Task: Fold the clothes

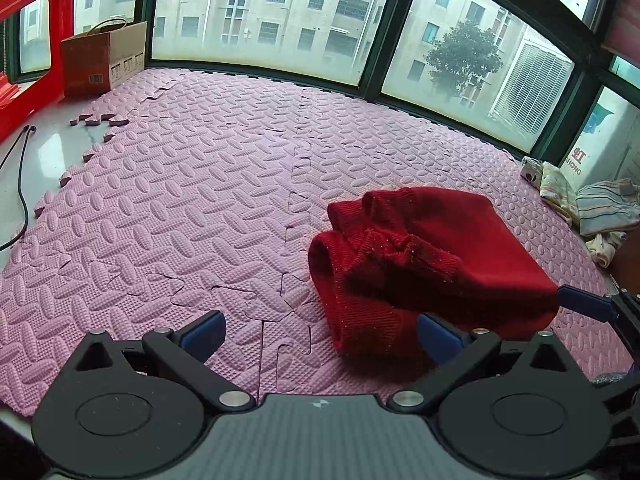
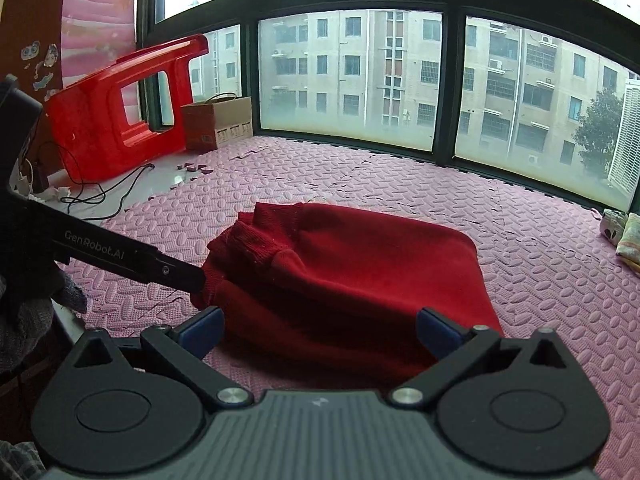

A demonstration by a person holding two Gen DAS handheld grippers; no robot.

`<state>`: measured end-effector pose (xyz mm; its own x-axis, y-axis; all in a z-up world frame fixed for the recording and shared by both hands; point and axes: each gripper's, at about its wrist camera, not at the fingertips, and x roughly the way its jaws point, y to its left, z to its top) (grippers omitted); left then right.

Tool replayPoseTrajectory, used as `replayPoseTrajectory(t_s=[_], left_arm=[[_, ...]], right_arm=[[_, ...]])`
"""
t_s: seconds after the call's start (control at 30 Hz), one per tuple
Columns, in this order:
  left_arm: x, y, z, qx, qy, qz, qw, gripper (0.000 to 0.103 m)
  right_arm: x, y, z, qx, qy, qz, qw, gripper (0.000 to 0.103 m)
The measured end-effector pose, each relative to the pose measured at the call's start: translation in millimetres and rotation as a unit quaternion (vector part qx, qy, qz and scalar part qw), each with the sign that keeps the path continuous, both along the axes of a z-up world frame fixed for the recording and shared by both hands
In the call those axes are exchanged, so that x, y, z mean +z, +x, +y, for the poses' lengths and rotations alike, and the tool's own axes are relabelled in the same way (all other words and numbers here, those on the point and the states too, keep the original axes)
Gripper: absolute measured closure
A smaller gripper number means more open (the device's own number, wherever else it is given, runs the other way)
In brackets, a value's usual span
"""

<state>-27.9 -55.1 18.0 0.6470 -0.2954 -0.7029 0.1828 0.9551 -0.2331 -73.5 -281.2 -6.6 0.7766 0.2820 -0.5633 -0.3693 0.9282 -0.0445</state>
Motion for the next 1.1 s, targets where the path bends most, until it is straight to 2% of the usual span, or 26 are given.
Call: replayPoseTrajectory(t_s=[0.1,0.3,0.4,0.53,0.73,0.8,0.9,1.07,1.1], left_arm=[[4,10,8,0.018,-0.015,0.006,0.9997,0.0],[11,32,17,0.031,-0.082,0.03,0.9957,0.0],[11,41,14,0.031,-0.109,0.042,0.9926,0.0],[6,53,9,0.033,-0.137,0.066,0.9878,0.0],[-14,67,8,0.047,-0.174,0.114,0.9768,0.0],[-20,70,9,0.052,-0.191,0.13,0.9716,0.001],[-29,75,10,0.051,-0.232,0.159,0.9583,0.002],[-43,85,7,0.045,-0.288,0.202,0.935,0.026],[-44,86,6,0.044,-0.29,0.203,0.9344,0.033]], right_arm=[[-1,8,18,0.037,-0.044,-0.004,0.998,0.0],[-12,17,60,0.107,-0.131,-0.019,0.985,0.001],[-21,22,74,0.119,-0.166,-0.022,0.979,0.007],[-35,31,91,0.128,-0.208,-0.019,0.969,0.023],[-29,31,84,0.121,-0.171,-0.012,0.978,0.048],[-24,30,79,0.117,-0.156,-0.012,0.981,0.053],[-19,30,72,0.113,-0.137,-0.011,0.984,0.056],[-14,30,66,0.113,-0.12,-0.008,0.986,0.057],[-15,29,66,0.114,-0.118,-0.007,0.986,0.057]])
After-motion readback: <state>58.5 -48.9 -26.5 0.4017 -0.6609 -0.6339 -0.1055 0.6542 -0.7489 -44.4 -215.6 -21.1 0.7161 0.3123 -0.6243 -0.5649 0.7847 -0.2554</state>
